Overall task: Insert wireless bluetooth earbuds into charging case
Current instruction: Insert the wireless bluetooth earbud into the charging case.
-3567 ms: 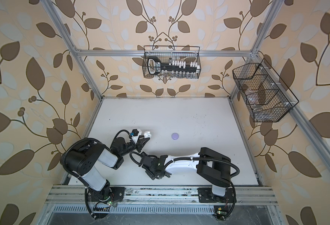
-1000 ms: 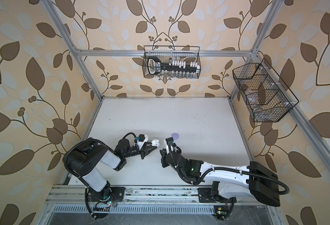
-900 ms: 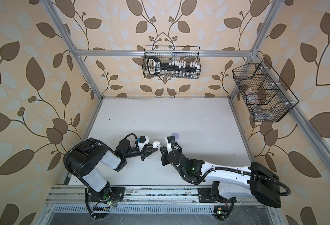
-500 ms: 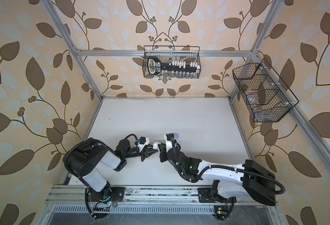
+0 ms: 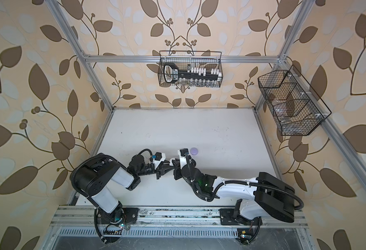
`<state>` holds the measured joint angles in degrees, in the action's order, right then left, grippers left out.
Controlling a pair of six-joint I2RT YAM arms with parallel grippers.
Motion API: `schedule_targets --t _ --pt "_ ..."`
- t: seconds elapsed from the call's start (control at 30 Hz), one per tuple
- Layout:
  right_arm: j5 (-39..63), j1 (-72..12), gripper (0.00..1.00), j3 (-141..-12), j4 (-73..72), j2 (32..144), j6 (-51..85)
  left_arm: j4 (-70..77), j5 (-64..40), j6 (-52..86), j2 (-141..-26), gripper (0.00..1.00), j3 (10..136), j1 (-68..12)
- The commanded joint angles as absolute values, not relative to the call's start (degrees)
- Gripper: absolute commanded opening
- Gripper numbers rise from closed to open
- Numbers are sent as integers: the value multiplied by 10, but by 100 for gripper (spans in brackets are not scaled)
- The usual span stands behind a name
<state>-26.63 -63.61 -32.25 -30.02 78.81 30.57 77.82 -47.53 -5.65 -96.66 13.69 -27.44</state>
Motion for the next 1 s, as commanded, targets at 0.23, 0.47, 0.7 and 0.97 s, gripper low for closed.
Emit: schedule_targets --t 0.23,0.47,0.7,0.97 --pt "-252 -636 16 -347 -334 818 296 815 -476 -67 -966 4 134 -278" --pt "-252 -636 16 -352 -341 835 294 815 -474 -67 -965 4 135 -277" --pt "-248 -631 16 -350 -342 842 294 816 -474 -67 -964 4 134 -277" --pt "-245 -626 16 -349 -348 855 295 815 -475 -66 -963 4 134 -276"
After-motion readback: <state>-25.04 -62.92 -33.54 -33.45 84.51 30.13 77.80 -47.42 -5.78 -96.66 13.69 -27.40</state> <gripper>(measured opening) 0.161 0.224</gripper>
